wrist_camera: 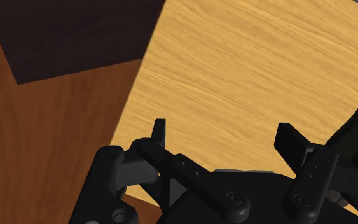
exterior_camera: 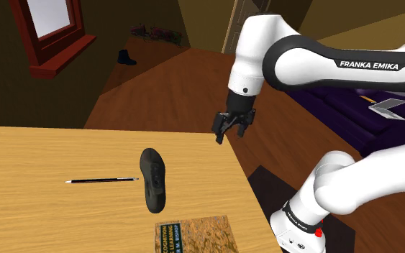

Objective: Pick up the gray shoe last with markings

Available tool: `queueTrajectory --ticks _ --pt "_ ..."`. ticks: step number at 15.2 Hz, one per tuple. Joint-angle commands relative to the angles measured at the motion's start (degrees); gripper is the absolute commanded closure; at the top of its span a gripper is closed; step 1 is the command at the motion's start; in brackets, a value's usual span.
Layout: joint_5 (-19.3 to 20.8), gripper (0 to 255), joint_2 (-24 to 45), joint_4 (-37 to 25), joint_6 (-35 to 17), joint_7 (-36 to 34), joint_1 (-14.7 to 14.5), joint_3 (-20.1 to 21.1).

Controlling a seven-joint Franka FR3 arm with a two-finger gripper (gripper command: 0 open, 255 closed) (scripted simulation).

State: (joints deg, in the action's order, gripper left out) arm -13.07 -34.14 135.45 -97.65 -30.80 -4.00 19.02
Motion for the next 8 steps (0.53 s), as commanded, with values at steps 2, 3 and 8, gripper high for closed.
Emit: queueTrajectory --ticks 2,3,8 --pt "-1.02 0 5.08 -3.7 -2.05 -6.43 0.13 4.31" --pt "-1.13 0 6.73 -4.98 -2.63 -8.53 0.2 5.66" --pt "0.16 0 16.18 -12.51 -5.27 -19.5 0.97 12.41"
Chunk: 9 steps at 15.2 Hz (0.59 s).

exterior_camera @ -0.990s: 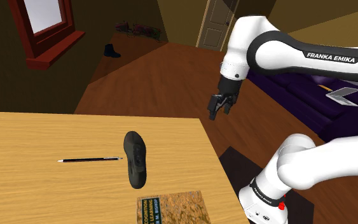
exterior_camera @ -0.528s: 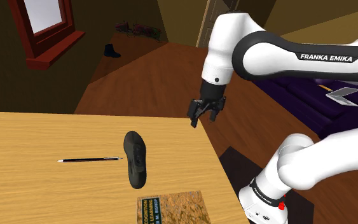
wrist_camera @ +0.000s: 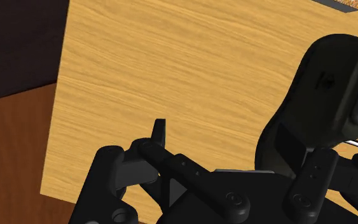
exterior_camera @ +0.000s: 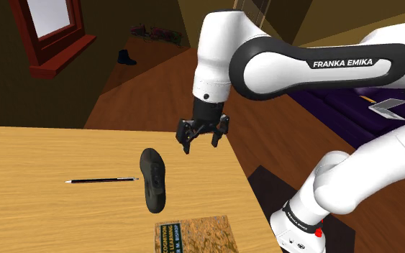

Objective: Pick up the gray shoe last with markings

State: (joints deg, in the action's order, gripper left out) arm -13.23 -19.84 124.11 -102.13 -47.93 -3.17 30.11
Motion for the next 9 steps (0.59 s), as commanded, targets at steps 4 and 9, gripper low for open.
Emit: queueTrajectory --ticks 4,9 --pt "4.13 0 11.11 -8.62 -2.28 -12.07 0.49 6.33" --pt "12.53 0 24.88 -20.08 -2.28 -25.17 -1.56 10.62"
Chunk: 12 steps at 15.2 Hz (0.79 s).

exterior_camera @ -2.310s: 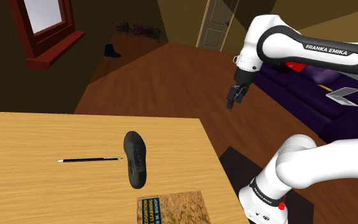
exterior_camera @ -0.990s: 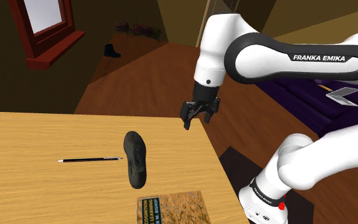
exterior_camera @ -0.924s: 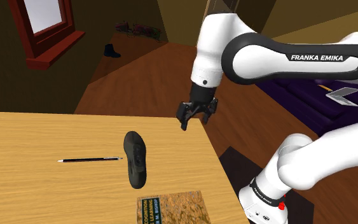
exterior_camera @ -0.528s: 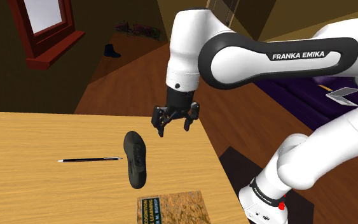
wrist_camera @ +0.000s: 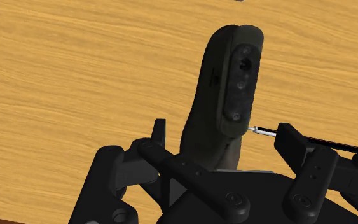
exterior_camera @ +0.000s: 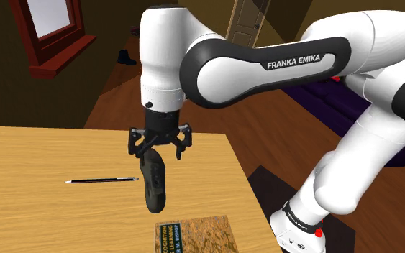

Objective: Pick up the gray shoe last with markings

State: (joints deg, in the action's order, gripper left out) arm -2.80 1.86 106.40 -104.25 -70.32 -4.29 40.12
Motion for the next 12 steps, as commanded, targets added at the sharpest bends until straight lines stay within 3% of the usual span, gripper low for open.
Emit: queueTrajectory --ticks 1,10,11,12 --pt "2.25 0 3.43 -2.6 -0.13 -3.0 -0.72 0.43" --pt "3.14 0 4.78 1.95 -5.73 -3.36 -1.02 0.26" --pt "3.16 255 4.8 1.85 -5.65 -3.36 -1.02 0.26" --pt "3.09 255 4.7 1.95 -5.67 -3.31 -0.99 0.25"
